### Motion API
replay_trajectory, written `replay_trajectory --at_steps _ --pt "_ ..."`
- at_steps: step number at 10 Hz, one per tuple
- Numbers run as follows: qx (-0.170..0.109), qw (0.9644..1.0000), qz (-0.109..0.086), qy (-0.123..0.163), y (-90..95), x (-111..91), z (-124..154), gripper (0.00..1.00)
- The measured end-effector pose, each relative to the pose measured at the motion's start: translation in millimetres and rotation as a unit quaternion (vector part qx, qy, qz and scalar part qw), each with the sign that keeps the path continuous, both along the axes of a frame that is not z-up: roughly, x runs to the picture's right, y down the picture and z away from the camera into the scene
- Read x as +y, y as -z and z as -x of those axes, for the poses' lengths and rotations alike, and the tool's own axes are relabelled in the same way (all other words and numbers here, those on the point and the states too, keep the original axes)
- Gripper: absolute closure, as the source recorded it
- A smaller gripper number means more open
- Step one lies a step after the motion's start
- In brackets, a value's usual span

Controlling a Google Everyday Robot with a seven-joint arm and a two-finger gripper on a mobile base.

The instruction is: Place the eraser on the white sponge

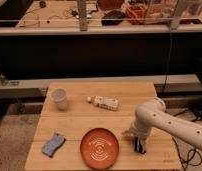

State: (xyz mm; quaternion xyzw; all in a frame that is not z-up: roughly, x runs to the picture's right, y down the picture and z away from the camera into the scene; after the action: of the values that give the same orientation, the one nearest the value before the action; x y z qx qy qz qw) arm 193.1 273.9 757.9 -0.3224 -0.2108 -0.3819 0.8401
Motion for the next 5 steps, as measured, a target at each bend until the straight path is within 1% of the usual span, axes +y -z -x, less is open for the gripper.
replay_trajectory --at_steps 5 --pt "0.0 1.0 0.003 0.003 -1.9 0.7 -0.4 0.2"
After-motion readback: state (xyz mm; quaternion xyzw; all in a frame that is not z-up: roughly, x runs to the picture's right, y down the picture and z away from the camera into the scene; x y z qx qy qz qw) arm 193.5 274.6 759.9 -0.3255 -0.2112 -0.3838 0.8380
